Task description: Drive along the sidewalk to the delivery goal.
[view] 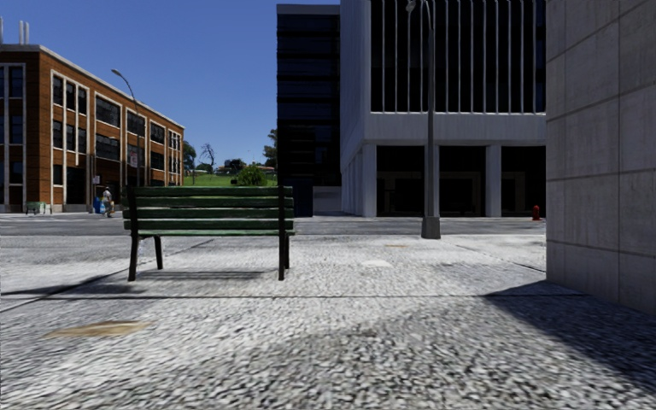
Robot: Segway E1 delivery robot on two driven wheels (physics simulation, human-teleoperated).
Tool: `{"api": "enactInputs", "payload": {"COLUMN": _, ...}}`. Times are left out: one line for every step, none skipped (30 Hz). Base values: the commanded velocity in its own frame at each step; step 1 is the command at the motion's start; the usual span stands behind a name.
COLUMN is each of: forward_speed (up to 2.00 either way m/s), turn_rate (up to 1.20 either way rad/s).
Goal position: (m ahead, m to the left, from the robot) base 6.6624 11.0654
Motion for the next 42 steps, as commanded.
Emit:
{"api": "enactInputs", "payload": {"forward_speed": 1.6, "turn_rate": 0.0}}
{"api": "enactInputs", "payload": {"forward_speed": 1.6, "turn_rate": 0.0}}
{"api": "enactInputs", "payload": {"forward_speed": 1.6, "turn_rate": 0.0}}
{"api": "enactInputs", "payload": {"forward_speed": 1.6, "turn_rate": 0.0}}
{"api": "enactInputs", "payload": {"forward_speed": 1.6, "turn_rate": 0.0}}
{"api": "enactInputs", "payload": {"forward_speed": 1.6, "turn_rate": 0.0}}
{"api": "enactInputs", "payload": {"forward_speed": 1.6, "turn_rate": 0.09}}
{"api": "enactInputs", "payload": {"forward_speed": 1.6, "turn_rate": 0.39}}
{"api": "enactInputs", "payload": {"forward_speed": 1.6, "turn_rate": 0.74}}
{"api": "enactInputs", "payload": {"forward_speed": 1.6, "turn_rate": 1.2}}
{"api": "enactInputs", "payload": {"forward_speed": 1.6, "turn_rate": 1.2}}
{"api": "enactInputs", "payload": {"forward_speed": 1.6, "turn_rate": 1.2}}
{"api": "enactInputs", "payload": {"forward_speed": 1.6, "turn_rate": 1.2}}
{"api": "enactInputs", "payload": {"forward_speed": 1.6, "turn_rate": 1.2}}
{"api": "enactInputs", "payload": {"forward_speed": 1.6, "turn_rate": 1.2}}
{"api": "enactInputs", "payload": {"forward_speed": 1.6, "turn_rate": 1.2}}
{"api": "enactInputs", "payload": {"forward_speed": 1.6, "turn_rate": 1.2}}
{"api": "enactInputs", "payload": {"forward_speed": 1.6, "turn_rate": 1.2}}
{"api": "enactInputs", "payload": {"forward_speed": 1.6, "turn_rate": 1.2}}
{"api": "enactInputs", "payload": {"forward_speed": 1.6, "turn_rate": 1.2}}
{"api": "enactInputs", "payload": {"forward_speed": 1.6, "turn_rate": 1.2}}
{"api": "enactInputs", "payload": {"forward_speed": 1.6, "turn_rate": 1.2}}
{"api": "enactInputs", "payload": {"forward_speed": 1.6, "turn_rate": 1.2}}
{"api": "enactInputs", "payload": {"forward_speed": 1.6, "turn_rate": 1.2}}
{"api": "enactInputs", "payload": {"forward_speed": 1.6, "turn_rate": 1.2}}
{"api": "enactInputs", "payload": {"forward_speed": 1.6, "turn_rate": 1.2}}
{"api": "enactInputs", "payload": {"forward_speed": 1.6, "turn_rate": 1.2}}
{"api": "enactInputs", "payload": {"forward_speed": 1.6, "turn_rate": 1.2}}
{"api": "enactInputs", "payload": {"forward_speed": 1.6, "turn_rate": 1.2}}
{"api": "enactInputs", "payload": {"forward_speed": 1.6, "turn_rate": 1.2}}
{"api": "enactInputs", "payload": {"forward_speed": 1.6, "turn_rate": 1.2}}
{"api": "enactInputs", "payload": {"forward_speed": 1.6, "turn_rate": 1.2}}
{"api": "enactInputs", "payload": {"forward_speed": 1.6, "turn_rate": 1.2}}
{"api": "enactInputs", "payload": {"forward_speed": 1.6, "turn_rate": 1.2}}
{"api": "enactInputs", "payload": {"forward_speed": 1.6, "turn_rate": 1.2}}
{"api": "enactInputs", "payload": {"forward_speed": 1.6, "turn_rate": 1.2}}
{"api": "enactInputs", "payload": {"forward_speed": 1.6, "turn_rate": 1.03}}
{"api": "enactInputs", "payload": {"forward_speed": 1.6, "turn_rate": 0.22}}
{"api": "enactInputs", "payload": {"forward_speed": 1.6, "turn_rate": 0.0}}
{"api": "enactInputs", "payload": {"forward_speed": 1.6, "turn_rate": 0.0}}
{"api": "enactInputs", "payload": {"forward_speed": 1.6, "turn_rate": 0.0}}
{"api": "enactInputs", "payload": {"forward_speed": 1.6, "turn_rate": 0.0}}
